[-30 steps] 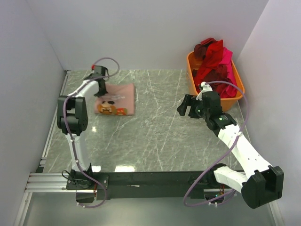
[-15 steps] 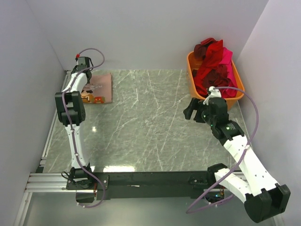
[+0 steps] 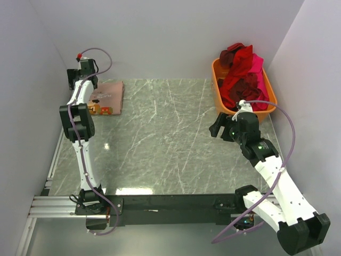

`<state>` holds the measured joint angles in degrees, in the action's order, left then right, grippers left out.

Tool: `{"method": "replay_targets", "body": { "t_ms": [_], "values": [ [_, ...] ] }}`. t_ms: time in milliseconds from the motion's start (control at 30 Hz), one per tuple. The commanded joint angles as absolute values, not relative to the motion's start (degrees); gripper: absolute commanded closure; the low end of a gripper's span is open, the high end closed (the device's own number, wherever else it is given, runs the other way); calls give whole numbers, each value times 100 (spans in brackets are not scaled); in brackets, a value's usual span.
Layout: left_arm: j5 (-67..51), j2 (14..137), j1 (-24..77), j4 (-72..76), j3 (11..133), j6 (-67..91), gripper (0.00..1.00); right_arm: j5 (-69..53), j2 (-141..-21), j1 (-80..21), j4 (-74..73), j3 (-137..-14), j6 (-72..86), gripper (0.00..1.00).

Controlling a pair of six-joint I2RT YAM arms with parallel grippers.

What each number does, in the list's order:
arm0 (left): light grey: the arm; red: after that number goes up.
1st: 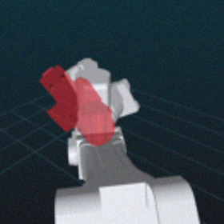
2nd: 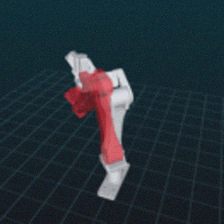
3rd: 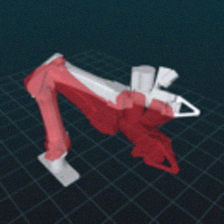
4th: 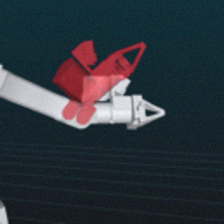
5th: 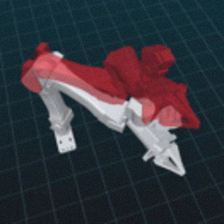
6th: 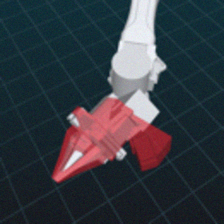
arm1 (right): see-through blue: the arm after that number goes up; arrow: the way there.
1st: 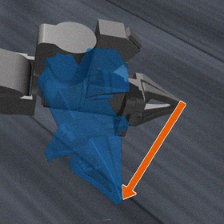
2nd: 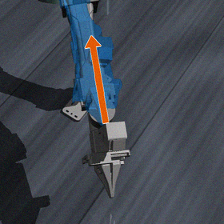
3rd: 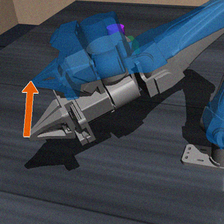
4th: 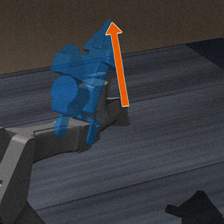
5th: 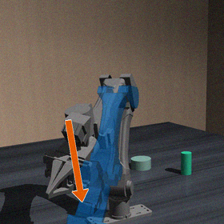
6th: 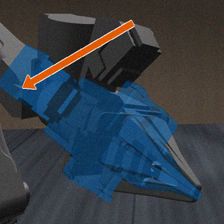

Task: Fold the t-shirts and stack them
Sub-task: Neatly place the folded tshirt to the corner, then reset both grippers

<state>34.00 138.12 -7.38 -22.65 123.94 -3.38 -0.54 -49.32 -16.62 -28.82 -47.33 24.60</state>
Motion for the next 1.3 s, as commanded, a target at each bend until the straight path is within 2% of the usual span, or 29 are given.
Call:
{"method": "replay_targets", "body": {
  "t_ms": [0, 133, 300, 400, 433, 467, 533, 567, 667, 833, 900, 1100, 1267],
  "values": [
    [3797, 13448, -721, -2135, 12462, -80, 1, -114, -4808, -1661, -2768, -4878, 2522, 9],
    [3289, 13079, -695, -2820, 12893, 728, 1, -35, -4746, -1652, -2742, -4887, 2584, 9],
    [2269, 11791, -484, -3251, 12385, 1879, 1, 104, -4676, -1652, -2725, -4869, 2645, 9],
    [919, 10664, -343, -2693, 11166, 2679, 1, 36, -4667, -1652, -2611, -4790, 2707, 8],
    [340, 10331, -221, -2307, 10075, 2785, 1, 18, -4641, -1652, -2549, -4712, 2681, 8],
    [186, 9718, -124, -1911, 9515, 3073, 1, -122, -4632, -1652, -2401, -4659, 2681, 8],
    [210, 9205, 339, -1321, 8226, 3242, 1, -237, -4562, -1652, -2163, -4414, 2698, 8],
    [698, 8967, 552, -1275, 7887, 3443, 0, -237, -4535, -1652, -2058, -4343, 2724, 8],
    [1176, 8193, 1413, -1257, 6797, 3725, 1, -132, -4483, -1652, -1828, -4149, 2804, 8],
    [661, 6875, 2206, -616, 4638, 4341, 1, -97, -4640, -1652, -1469, -3841, 2909, 7],
    [492, 6454, 2320, -658, 4238, 4491, 1, -167, -4702, -1652, -1232, -3753, 2918, 7],
    [1168, 5038, 2593, -1292, 3438, 4746, 0, -185, -4913, -1652, -721, -3463, 3111, 7],
    [1626, 4501, 2593, -1353, 3383, 4747, 0, -246, -5115, -1652, -545, -3419, 3191, 7]
  ]
}}
